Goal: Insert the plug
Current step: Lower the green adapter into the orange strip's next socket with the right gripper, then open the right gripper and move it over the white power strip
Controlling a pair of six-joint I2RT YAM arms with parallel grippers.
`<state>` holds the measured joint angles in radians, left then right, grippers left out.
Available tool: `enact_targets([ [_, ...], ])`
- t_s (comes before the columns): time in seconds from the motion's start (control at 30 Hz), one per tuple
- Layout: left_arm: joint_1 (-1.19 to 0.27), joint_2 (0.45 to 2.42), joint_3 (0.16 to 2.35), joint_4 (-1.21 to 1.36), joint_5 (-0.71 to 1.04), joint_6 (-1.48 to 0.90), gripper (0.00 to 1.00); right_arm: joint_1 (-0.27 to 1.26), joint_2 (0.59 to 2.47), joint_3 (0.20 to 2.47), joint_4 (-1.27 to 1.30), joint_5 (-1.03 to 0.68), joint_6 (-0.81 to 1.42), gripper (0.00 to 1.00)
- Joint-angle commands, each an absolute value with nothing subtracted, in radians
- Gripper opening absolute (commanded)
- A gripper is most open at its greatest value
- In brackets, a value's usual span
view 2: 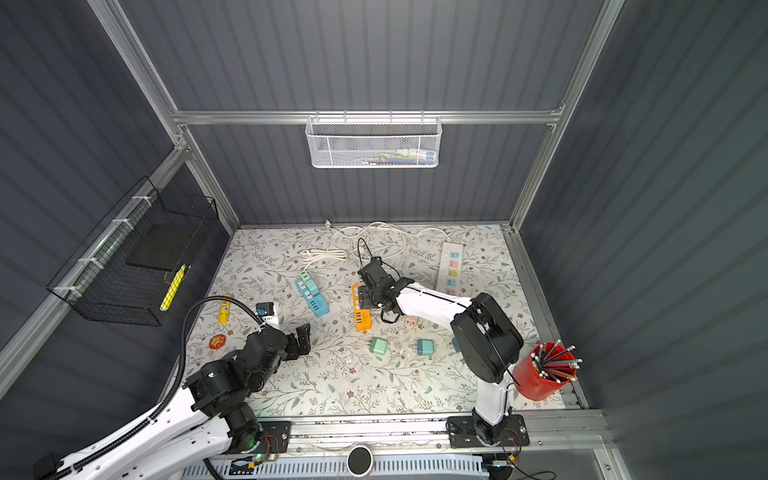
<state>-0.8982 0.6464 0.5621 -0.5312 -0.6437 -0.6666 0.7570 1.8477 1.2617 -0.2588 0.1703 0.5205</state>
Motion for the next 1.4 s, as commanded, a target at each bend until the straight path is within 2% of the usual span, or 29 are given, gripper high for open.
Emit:
enact_targets([
  [0.0, -0.899, 0.656, 0.601, -0.543, -0.657, -0.677, 0.99, 0.751, 1.900, 1.213, -0.316, 0.160, 0.519, 0.74],
  [0.23, -0.900, 0.652, 0.638, -0.585, -0.676, -0.689, 1.00, 0.750, 1.951, 1.232, -0.221, 0.094, 0.529, 0.73],
  [0.5, -0.900, 0.629, 0.669, -0.611, -0.703, -0.701, 1.00, 0.753, 2.003, 1.330, -0.228, 0.066, 0.563, 0.74],
  [0.8, -0.899, 0.631, 0.754, -0.624, -0.698, -0.705, 1.00, 0.749, 1.841, 1.381, -0.347, 0.035, 0.524, 0.82],
  [0.9, -0.899, 0.626, 0.791, -0.638, -0.710, -0.691, 1.00, 0.738, 1.766, 1.393, -0.414, 0.073, 0.514, 0.86],
  [1.13, -0.899, 0.678, 0.816, -0.536, -0.712, -0.592, 1.00, 0.557, 1.553, 1.271, -0.520, 0.113, 0.492, 0.97],
  [1.2, -0.899, 0.728, 0.825, -0.506, -0.705, -0.571, 1.00, 0.490, 1.551, 1.266, -0.583, 0.172, 0.474, 0.99],
  [1.37, -0.899, 0.881, 0.857, -0.401, -0.626, -0.506, 1.00, 0.321, 1.620, 1.271, -0.658, 0.187, 0.453, 0.99],
])
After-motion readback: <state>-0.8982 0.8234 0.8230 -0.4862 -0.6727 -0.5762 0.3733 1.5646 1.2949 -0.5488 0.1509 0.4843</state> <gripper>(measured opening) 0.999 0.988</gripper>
